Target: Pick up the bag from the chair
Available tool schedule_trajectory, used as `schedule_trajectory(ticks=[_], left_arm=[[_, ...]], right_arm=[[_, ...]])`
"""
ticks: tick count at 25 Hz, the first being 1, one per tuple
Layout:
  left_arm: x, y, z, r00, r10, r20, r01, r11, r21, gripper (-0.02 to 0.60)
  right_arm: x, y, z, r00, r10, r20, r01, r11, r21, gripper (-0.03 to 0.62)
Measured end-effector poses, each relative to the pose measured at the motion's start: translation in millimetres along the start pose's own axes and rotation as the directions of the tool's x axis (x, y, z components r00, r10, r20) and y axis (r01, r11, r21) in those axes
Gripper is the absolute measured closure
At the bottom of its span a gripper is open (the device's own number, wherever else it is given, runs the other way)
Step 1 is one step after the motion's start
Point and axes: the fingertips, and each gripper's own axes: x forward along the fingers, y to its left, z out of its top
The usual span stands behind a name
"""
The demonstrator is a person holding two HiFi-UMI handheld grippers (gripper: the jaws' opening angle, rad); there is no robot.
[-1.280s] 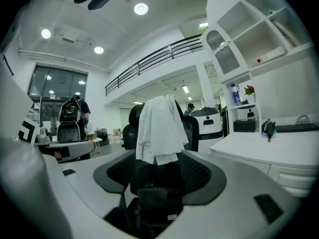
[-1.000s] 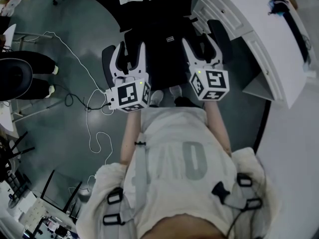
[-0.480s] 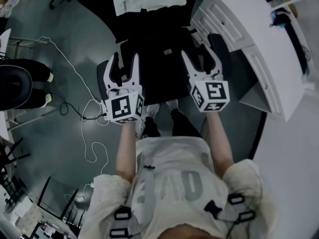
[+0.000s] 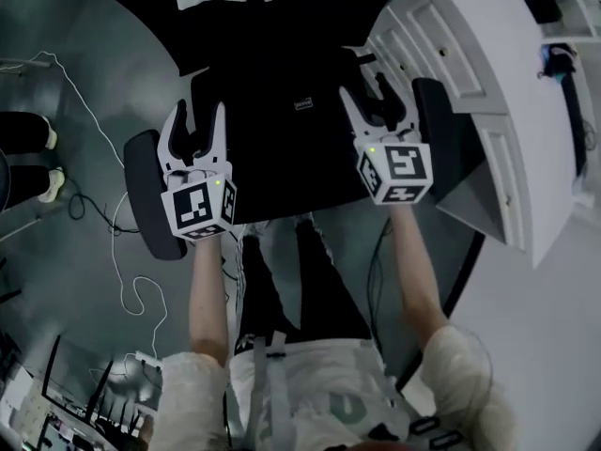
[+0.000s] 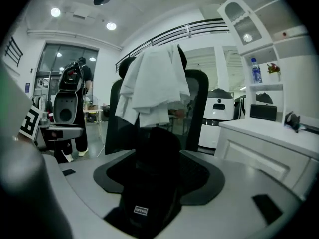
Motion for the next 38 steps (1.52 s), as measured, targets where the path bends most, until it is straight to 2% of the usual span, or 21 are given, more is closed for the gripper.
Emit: schedule_trajectory(ticks=[4,9,14,18,20,23,28,33,35,38], left_arm=[[21.1,2.9,-79.1,0.997,0.018,-0.073,-0.019,1.000,-0.015,0.357],[33.5,9.4,-152.1,0.989,0.025,-0.143,-0.028,0.999,-0.022,0.357],[50.1,-0.8,-201.5,0.977,0.006,-0.215,-0.016,0.999,-0.045,0.357],[55.8,-10.9,-232.6,0.958,-0.049,-0.283,0.022,0.995,-0.097,0.357],[58.7,-16.1,-245.2,0.947,-0.080,-0.311,0.037,0.989,-0.142,0.340],[62.6,-15.0,-256.3,0.940,-0.073,-0.334,0.015,0.985,-0.172,0.333],[69.5,-15.1,-266.8,0.921,-0.052,-0.385,-0.008,0.988,-0.152,0.327],[74.0,-15.9,-276.4,0.895,-0.068,-0.441,-0.011,0.985,-0.174,0.328],[76.1,-13.6,-282.2,0.886,-0.057,-0.461,-0.014,0.989,-0.149,0.328],[77.2,-13.2,-282.9,0.883,-0.035,-0.469,-0.018,0.994,-0.107,0.328]], right_arm=[[31.0,-14.7,-62.7,0.998,-0.022,-0.054,0.022,1.000,0.000,0.339],[56.9,-6.0,-120.0,0.994,-0.011,-0.110,0.008,1.000,-0.026,0.339],[77.6,-11.7,-161.6,0.988,-0.002,-0.154,-0.005,0.999,-0.040,0.339],[86.6,-9.8,-189.1,0.980,-0.007,-0.198,0.001,1.000,-0.028,0.339],[89.2,-7.6,-200.4,0.976,-0.003,-0.216,-0.001,1.000,-0.022,0.339],[93.7,-5.8,-214.5,0.971,-0.005,-0.239,0.001,1.000,-0.015,0.339],[96.4,-10.1,-227.2,0.964,-0.022,-0.265,0.012,0.999,-0.040,0.339],[103.3,-10.7,-237.9,0.951,-0.041,-0.308,0.016,0.997,-0.082,0.339],[109.9,-11.2,-247.9,0.941,-0.049,-0.334,0.026,0.997,-0.075,0.339],[116.2,-12.0,-253.6,0.932,-0.053,-0.359,0.048,0.999,-0.023,0.340]])
